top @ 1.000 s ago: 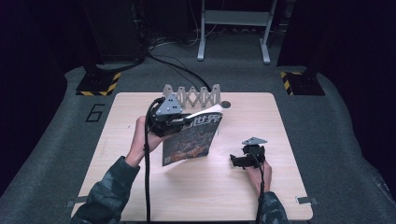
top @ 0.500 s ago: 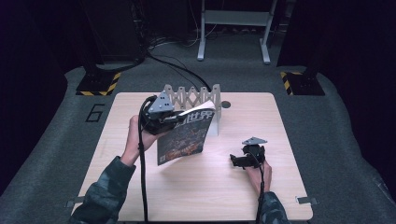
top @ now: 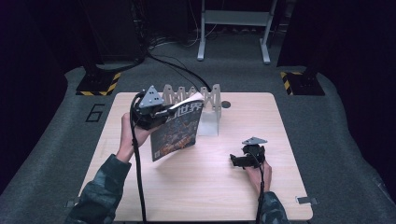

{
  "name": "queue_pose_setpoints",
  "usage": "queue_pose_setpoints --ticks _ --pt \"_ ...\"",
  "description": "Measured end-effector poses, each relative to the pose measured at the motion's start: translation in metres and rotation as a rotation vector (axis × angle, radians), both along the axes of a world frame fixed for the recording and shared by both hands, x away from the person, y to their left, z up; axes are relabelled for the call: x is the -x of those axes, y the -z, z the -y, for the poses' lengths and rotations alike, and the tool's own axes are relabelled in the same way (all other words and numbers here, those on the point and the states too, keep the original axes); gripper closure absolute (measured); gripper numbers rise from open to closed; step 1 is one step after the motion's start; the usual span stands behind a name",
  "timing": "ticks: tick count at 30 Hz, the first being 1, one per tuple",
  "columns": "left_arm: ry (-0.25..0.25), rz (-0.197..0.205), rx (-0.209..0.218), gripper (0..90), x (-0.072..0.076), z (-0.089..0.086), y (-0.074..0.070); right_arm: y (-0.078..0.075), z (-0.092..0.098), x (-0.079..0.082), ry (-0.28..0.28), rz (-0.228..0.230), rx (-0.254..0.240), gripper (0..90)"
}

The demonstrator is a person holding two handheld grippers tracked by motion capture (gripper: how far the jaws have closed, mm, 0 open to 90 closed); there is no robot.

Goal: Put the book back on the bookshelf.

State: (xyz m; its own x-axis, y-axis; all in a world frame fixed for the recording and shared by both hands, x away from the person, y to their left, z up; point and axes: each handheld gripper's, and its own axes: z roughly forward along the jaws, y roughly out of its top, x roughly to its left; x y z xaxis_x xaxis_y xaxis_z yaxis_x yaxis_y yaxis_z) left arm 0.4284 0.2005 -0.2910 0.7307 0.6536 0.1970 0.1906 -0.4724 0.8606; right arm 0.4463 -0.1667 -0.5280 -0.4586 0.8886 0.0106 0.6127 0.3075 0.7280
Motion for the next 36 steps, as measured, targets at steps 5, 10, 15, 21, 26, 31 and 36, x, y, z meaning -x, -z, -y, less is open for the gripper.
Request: queue_pose_setpoints --ticks 5,10,15,21,26,31,36 --pt "-0.024 -0.003 -0.008 82.0 -0.003 -0.006 -0.001 0.0 0.0 0.0 -0.003 0.002 0.002 6.4" --pt "-0.054 0.017 0.0 82.0 -0.007 -0.012 0.0 0.0 0.0 0.0 -0.001 0.002 0.002 6.4" --pt "-0.081 0.019 0.018 82.0 -0.009 -0.019 0.001 0.0 0.0 -0.001 -0.002 0.002 0.003 6.5" --pt "-0.132 0.028 0.037 82.0 -0.012 -0.03 0.002 0.0 0.0 -0.001 -0.003 0.003 0.004 6.6" --pt "-0.159 0.027 0.045 82.0 -0.015 -0.034 0.004 0.0 0.001 -0.001 -0.011 0.009 0.012 6.6" --pt "-0.184 0.034 0.056 82.1 -0.019 -0.036 0.006 0.0 0.001 -0.001 -0.011 0.01 0.012 6.7" --pt "-0.21 0.044 0.07 82.1 -0.028 -0.037 0.009 0.0 0.001 -0.001 -0.011 0.01 0.012 6.8"
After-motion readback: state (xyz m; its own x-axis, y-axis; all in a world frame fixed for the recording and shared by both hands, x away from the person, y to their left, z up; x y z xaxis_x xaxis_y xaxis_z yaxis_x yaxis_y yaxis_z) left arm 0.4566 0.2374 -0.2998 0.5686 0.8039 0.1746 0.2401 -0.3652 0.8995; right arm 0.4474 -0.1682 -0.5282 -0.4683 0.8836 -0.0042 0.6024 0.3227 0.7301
